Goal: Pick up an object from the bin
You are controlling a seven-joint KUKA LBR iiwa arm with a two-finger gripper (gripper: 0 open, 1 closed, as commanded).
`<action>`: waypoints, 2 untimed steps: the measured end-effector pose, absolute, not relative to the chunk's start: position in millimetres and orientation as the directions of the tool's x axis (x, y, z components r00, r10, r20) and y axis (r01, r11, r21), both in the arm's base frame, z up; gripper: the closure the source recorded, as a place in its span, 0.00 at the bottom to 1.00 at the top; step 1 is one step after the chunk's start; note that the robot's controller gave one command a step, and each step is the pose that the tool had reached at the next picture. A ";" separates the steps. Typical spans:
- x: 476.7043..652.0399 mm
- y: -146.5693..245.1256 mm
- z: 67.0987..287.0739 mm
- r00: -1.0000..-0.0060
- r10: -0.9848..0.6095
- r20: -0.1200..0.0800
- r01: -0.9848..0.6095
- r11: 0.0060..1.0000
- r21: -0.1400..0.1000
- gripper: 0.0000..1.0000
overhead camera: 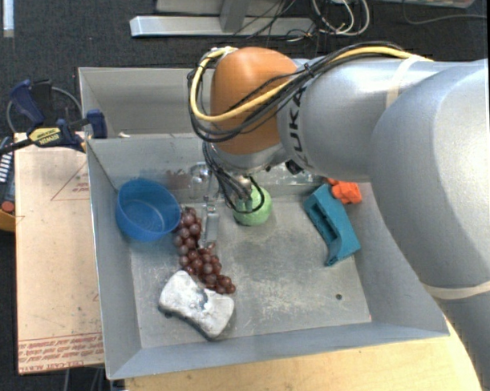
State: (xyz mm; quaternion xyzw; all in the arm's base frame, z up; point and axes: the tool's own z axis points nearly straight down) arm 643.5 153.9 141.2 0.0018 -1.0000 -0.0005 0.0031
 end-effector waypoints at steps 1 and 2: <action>645.4 152.9 146.5 -1.000 0.001 -0.001 0.001 1.000 0.002 0.00; 641.9 149.8 73.4 -0.987 0.161 0.001 0.161 0.987 0.005 0.00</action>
Offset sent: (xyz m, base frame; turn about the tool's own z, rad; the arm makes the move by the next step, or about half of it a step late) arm -0.0035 -0.0052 -0.0712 0.1667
